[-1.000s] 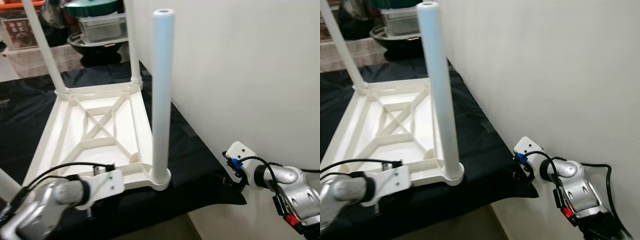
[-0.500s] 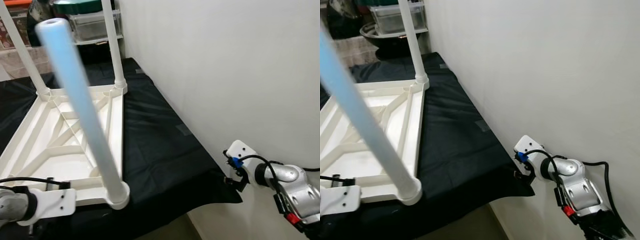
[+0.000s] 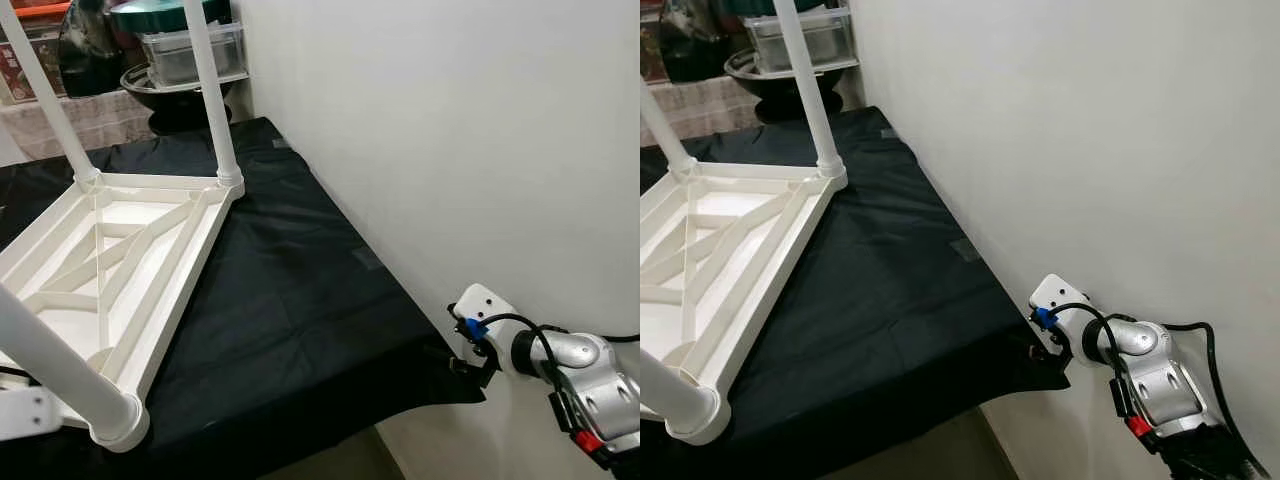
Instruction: Building children table
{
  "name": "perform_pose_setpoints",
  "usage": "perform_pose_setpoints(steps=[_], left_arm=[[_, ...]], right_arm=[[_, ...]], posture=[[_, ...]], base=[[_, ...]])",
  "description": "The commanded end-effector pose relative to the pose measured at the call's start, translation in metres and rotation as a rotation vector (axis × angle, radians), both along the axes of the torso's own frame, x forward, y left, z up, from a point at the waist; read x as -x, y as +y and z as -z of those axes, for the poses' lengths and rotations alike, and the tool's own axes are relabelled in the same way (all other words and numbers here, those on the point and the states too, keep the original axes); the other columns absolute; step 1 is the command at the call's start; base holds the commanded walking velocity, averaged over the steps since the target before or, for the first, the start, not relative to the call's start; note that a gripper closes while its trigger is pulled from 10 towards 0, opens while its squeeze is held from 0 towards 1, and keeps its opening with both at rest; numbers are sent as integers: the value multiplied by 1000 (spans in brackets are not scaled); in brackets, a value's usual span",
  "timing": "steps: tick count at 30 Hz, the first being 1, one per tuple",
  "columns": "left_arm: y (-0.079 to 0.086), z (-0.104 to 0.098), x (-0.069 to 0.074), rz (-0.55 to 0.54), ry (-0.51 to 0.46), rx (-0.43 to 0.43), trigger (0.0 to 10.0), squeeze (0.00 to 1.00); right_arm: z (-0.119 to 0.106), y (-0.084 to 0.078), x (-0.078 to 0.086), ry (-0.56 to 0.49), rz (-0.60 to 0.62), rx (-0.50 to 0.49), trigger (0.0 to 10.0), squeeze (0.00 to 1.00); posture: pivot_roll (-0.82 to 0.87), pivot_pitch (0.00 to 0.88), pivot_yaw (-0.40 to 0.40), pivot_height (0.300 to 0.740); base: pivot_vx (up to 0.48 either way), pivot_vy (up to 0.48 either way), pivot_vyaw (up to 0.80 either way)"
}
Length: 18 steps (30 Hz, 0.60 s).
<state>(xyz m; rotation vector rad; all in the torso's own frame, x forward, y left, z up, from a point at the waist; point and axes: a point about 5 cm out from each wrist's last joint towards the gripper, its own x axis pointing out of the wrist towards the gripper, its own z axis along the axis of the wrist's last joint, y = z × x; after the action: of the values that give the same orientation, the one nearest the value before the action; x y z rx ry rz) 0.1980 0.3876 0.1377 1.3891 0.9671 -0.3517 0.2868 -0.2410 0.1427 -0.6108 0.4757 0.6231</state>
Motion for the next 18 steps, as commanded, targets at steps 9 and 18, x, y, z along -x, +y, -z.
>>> perform_pose_setpoints(steps=[9, 18], left_arm=[[-43, -7, -15, 49, -143, 245, 10000, 1000], [-133, -72, -27, 327, -355, 975, 10000, 1000]], right_arm=[[1, 0, 0, 9, -15, 7, 10000, 365], [1, 1, -2, 8, -20, 9, 10000, 365]], posture=[[-84, 80, -52, 740], [-79, 83, -51, 740]], base=[[0, 0, 0], [0, 0, 0]])
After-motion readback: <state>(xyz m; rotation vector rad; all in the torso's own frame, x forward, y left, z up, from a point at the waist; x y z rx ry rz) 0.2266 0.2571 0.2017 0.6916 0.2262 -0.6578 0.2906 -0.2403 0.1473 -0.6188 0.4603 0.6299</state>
